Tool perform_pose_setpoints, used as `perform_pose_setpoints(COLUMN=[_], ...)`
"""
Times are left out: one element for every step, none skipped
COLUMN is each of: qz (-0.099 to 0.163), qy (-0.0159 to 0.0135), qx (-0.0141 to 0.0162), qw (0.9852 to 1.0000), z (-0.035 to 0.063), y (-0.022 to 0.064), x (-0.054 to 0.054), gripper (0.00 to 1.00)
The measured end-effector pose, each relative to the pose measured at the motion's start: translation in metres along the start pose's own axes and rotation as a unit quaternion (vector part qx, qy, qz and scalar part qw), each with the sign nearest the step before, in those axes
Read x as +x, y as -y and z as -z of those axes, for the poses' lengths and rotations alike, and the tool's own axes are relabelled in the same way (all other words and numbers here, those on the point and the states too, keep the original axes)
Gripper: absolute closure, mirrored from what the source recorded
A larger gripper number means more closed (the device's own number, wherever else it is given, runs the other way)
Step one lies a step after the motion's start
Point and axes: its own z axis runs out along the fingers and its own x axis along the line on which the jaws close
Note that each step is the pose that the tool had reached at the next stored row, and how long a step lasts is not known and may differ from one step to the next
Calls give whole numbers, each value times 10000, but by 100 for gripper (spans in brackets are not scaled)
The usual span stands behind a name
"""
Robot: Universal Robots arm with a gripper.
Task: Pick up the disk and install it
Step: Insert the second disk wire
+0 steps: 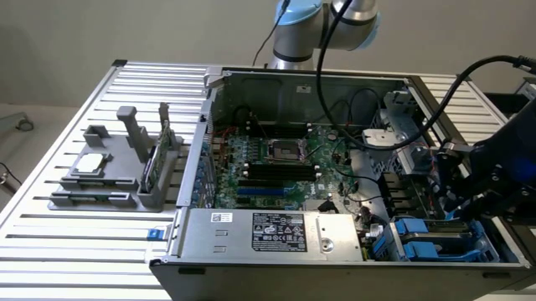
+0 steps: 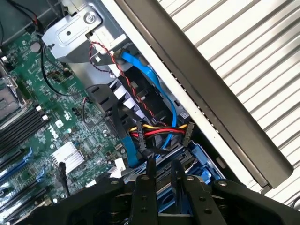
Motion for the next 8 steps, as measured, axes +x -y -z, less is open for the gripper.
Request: perform_pose_setpoints(qz=[-55,-107,-158,-200,-238,-272,-305,-335], qy=[6,12,15,18,21,24,27,30], qx=[-8,-17,-27,-36,-43,-49,-54,-58], qw=[10000,9999,9999,9998,9997,9996,9995,9994], z=[-1,-3,-5,-7,-8,-9,-10,-11], y=[0,0,1,0,-1,-3,-6,-10], x=[-1,-1,-2,-3,-5,-8,-12,-16], gripper=[73,73,73,73,73,73,73,73])
